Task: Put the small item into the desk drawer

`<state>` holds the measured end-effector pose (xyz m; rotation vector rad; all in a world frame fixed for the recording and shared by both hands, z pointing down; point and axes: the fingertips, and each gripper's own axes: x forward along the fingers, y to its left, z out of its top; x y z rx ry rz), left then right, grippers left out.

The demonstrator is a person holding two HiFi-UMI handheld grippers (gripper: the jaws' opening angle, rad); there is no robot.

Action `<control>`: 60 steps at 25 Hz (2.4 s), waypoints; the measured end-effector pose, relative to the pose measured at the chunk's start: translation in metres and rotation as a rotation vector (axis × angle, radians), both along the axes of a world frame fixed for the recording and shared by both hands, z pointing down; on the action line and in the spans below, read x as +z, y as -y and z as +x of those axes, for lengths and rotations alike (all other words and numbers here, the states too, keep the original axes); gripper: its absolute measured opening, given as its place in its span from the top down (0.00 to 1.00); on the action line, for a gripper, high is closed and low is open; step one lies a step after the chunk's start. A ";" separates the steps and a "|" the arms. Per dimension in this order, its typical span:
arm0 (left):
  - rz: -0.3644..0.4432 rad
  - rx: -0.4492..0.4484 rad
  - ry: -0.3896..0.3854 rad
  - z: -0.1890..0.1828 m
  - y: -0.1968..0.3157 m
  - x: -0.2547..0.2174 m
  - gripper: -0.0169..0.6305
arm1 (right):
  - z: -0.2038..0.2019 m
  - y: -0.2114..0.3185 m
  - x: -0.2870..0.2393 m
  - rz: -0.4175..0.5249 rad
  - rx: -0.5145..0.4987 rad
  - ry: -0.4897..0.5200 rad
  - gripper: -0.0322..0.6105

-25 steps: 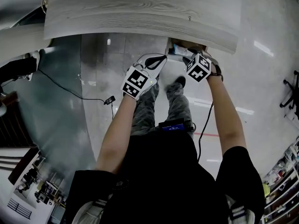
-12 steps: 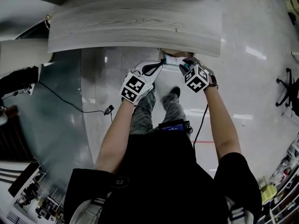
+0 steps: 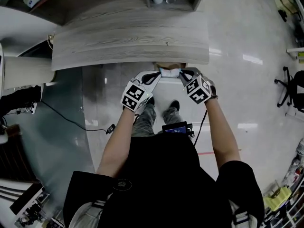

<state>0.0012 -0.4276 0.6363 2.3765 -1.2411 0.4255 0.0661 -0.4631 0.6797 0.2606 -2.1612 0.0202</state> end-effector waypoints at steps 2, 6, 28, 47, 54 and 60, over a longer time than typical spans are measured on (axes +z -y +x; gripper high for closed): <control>0.008 0.007 0.001 0.003 0.001 -0.007 0.97 | 0.004 0.001 -0.014 0.019 0.018 0.020 0.91; 0.020 0.019 0.003 0.009 -0.001 -0.017 0.97 | 0.013 -0.001 -0.039 0.050 0.064 0.066 0.93; 0.043 -0.030 -0.051 0.026 -0.012 -0.060 0.97 | 0.070 -0.018 -0.122 -0.010 0.389 0.421 0.95; -0.070 -0.181 -0.011 0.050 -0.067 -0.032 0.97 | 0.098 -0.034 -0.102 -0.159 0.357 0.480 0.95; -0.027 -0.138 0.006 0.055 -0.075 -0.044 0.98 | 0.102 -0.062 -0.108 -0.163 0.415 0.496 0.95; 0.045 -0.104 -0.046 0.058 -0.098 -0.069 0.98 | 0.094 -0.093 -0.119 -0.126 0.453 0.495 0.95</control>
